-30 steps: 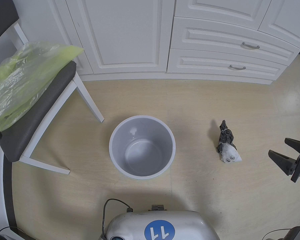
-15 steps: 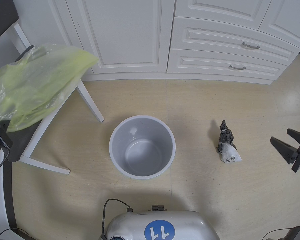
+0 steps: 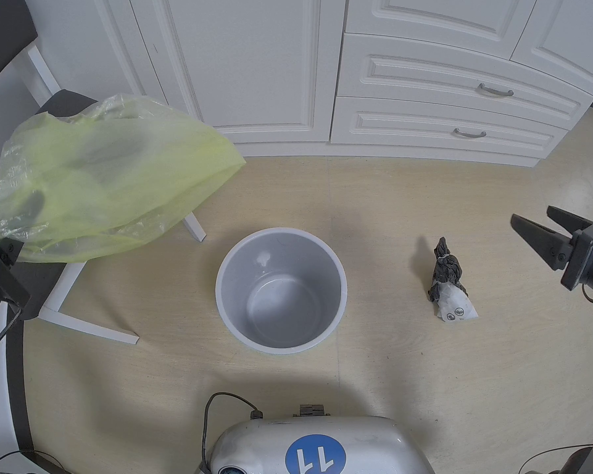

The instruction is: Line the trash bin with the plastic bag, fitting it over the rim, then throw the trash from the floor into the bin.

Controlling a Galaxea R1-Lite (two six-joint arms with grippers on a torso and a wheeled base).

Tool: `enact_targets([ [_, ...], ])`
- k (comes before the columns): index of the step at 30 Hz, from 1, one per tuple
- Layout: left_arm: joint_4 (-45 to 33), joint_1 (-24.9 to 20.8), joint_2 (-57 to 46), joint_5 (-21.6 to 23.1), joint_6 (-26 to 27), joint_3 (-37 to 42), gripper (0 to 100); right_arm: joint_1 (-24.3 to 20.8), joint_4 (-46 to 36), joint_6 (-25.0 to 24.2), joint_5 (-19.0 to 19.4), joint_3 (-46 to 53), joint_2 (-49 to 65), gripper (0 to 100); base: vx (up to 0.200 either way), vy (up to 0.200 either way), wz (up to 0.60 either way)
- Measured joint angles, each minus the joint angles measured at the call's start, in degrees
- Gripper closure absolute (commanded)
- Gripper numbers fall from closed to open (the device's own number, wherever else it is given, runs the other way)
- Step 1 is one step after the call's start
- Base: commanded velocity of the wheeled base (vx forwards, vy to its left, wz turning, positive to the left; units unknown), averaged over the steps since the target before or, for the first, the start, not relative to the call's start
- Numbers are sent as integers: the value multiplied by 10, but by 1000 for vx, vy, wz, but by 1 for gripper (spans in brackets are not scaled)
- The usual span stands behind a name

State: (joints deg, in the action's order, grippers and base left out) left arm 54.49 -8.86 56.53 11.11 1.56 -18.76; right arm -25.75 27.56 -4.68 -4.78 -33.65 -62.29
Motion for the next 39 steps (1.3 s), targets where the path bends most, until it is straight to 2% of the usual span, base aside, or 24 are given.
enact_targets([
  [5,-2,-47,27,-77,7,-43,100,-25,32,-21,0,10,-25,0,0,0,0],
  [9,-1,-87,54,-103,7,-79,100,-42,47,-28,-4,20,-26,0,0,0,0],
  [15,1,-150,78,-137,7,-117,100,-124,53,-31,-43,34,-23,0,0,0,0],
  [17,1,-165,81,-144,6,-125,100,-154,57,-33,-57,40,-25,0,0,0,0],
  [22,2,-182,74,-149,8,-134,100,-193,102,-35,-67,60,-43,0,0,0,0],
  [30,-1,-192,57,-149,10,-135,100,-208,244,-36,-75,87,-104,0,0,0,0],
  [39,1,-247,43,-150,12,-131,100,-233,398,-61,-138,95,-214,0,0,0,0],
])
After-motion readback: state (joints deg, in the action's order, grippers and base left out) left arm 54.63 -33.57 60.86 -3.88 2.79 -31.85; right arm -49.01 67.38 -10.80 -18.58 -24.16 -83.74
